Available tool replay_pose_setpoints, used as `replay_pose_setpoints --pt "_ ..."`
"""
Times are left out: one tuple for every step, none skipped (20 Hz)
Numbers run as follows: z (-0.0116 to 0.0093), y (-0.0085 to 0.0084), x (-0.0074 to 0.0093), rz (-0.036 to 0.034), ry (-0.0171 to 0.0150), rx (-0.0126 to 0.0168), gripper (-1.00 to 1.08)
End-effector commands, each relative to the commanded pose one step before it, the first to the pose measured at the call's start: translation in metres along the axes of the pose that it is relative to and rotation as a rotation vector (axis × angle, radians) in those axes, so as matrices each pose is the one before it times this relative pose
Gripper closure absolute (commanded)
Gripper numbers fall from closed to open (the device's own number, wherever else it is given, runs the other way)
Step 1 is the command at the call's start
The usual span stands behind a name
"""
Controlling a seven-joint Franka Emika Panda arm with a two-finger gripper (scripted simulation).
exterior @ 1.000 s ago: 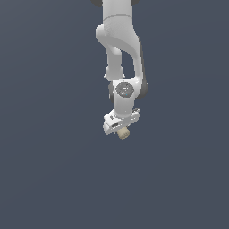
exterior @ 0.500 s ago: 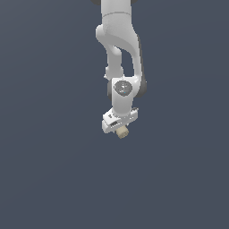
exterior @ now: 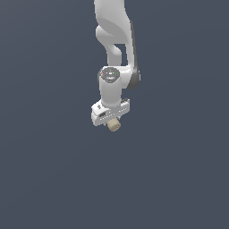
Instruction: Pick up the object and move it to a goal position.
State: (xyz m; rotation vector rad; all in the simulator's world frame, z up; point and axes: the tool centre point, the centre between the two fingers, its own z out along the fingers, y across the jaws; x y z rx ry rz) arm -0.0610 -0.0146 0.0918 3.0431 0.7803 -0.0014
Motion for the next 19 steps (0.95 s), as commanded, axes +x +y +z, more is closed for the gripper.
replay_pose_setpoints --pt "-0.01843 0.01368 -0.01460 0.00068 0.00094 -0.00062 1.08" --pt "-0.00761 0.00564 -0.00602 -0.00014 0.00033 0.00059 1.08" --pt "-0.00733 0.00541 -0.00575 0.00000 0.00000 0.00000 1.08" --pt "-0.00701 0.00518 -0.00546 0.00000 0.00000 0.00000 1.08" --pt "-0.00668 0.00498 -0.00517 -0.00014 0.00037 0.00056 1.08" --pt "-0.00637 0.00475 -0.00486 0.00000 0.00000 0.00000 1.08" --pt "-0.00602 0.00452 -0.00456 0.00000 0.00000 0.00000 1.08" --pt "-0.00565 0.00425 -0.00425 0.00000 0.00000 0.00000 1.08" --pt "-0.00522 0.00398 -0.00393 -0.00015 0.00038 0.00055 1.08" --pt "-0.00481 0.00365 -0.00357 0.00000 0.00000 0.00000 1.08" --pt "-0.00436 0.00334 -0.00321 0.00000 0.00000 0.00000 1.08" --pt "-0.00389 0.00302 -0.00283 0.00000 0.00000 0.00000 1.08" --pt "-0.00340 0.00269 -0.00244 0.00000 0.00000 0.00000 1.08" --pt "-0.00289 0.00235 -0.00204 0.00000 0.00000 0.00000 1.08" --pt "-0.00236 0.00198 -0.00162 0.00000 0.00000 0.00000 1.08" --pt "-0.00177 0.00149 -0.00113 0.00004 -0.00049 -0.00049 1.08" --pt "-0.00125 0.00113 -0.00082 0.00000 0.00000 0.00000 1.08" --pt "-0.00073 0.00068 -0.00046 0.00000 0.00000 0.00000 1.08" --pt "-0.00023 0.00022 -0.00015 0.00000 0.00000 0.00000 1.08"
